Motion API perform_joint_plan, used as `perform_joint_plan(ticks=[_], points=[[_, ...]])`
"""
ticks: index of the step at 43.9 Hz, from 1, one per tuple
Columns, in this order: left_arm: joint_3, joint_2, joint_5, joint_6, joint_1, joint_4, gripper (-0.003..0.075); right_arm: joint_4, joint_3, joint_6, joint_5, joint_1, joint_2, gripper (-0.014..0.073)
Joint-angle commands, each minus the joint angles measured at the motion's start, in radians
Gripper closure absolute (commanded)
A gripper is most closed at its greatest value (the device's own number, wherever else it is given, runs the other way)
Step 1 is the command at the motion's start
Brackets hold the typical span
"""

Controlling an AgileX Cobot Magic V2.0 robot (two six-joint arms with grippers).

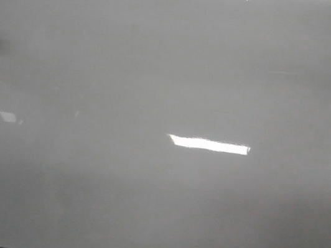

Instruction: Write number 6 on whiteboard

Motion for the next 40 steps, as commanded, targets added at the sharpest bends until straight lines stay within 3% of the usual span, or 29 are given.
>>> perform_joint_plan(ticks=[1, 14, 20, 24, 29, 35, 40], points=[[-0.029, -0.025, -0.083, -0.009, -0.004, -0.010, 0.0545, 0.007, -0.027, -0.011, -0.077, 0.001, 0.001, 0.0094], [-0.029, -0.028, -0.076, -0.009, -0.004, -0.010, 0.0740, 0.007, -0.027, -0.011, -0.145, 0.001, 0.001, 0.0094], [-0.038, -0.077, -0.002, -0.009, -0.009, -0.010, 0.0741, 0.007, -0.027, -0.011, -0.160, 0.001, 0.001, 0.0094], [-0.079, -0.126, 0.152, 0.006, -0.030, 0.040, 0.0741, 0.007, -0.029, -0.011, -0.157, 0.001, 0.001, 0.0094], [-0.175, -0.178, 0.443, 0.074, -0.088, 0.090, 0.0741, 0.008, -0.036, -0.011, -0.115, 0.001, 0.002, 0.0094], [-0.308, -0.193, 0.752, 0.247, -0.184, 0.079, 0.0741, 0.008, -0.073, -0.011, -0.034, 0.001, 0.033, 0.0094], [-0.387, -0.193, 0.898, 0.425, -0.270, 0.044, 0.0741, 0.008, -0.112, -0.013, 0.019, 0.001, 0.066, 0.0094]])
